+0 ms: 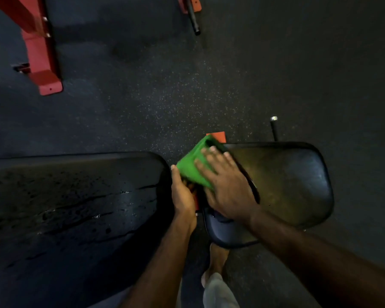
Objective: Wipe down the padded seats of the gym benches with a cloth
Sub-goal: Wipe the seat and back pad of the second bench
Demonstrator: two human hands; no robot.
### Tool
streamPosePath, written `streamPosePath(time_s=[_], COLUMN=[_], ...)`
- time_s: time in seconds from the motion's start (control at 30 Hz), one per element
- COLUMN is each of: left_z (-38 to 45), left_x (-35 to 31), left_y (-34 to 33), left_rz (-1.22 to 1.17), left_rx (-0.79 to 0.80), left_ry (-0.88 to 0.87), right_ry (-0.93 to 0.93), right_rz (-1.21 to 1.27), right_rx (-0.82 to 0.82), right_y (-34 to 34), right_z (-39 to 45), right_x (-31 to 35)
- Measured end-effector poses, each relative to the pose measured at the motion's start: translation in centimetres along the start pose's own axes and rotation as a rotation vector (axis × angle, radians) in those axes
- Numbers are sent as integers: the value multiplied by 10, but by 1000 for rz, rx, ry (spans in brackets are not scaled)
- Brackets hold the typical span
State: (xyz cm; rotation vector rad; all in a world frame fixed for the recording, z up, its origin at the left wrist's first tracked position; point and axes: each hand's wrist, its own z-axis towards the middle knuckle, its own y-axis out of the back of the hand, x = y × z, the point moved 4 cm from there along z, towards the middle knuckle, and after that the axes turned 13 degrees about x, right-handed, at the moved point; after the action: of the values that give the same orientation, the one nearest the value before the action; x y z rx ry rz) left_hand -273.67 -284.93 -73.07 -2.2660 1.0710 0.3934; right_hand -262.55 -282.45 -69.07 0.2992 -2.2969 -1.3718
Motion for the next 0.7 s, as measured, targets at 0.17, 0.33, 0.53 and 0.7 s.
streamPosePath(time_s=[0.17,0.33,0.53,0.7], left_z=[2,-1,-2,-4], left_x=[-4,-5,0,3], left_y=[1,0,3,6], left_rz=[62,76,195,233], left_rx=[29,26,36,38], left_ry=[-22,-51,-50,-89], right_ry=[-247,234,-155,82], right_rz=[193,-120,152,-20], right_rx=[-158,59,-98,-55], right_y=[15,-3,-6,-1], right_z=[-11,-34,-31,-30], right_x=[-48,-21,-15,-27])
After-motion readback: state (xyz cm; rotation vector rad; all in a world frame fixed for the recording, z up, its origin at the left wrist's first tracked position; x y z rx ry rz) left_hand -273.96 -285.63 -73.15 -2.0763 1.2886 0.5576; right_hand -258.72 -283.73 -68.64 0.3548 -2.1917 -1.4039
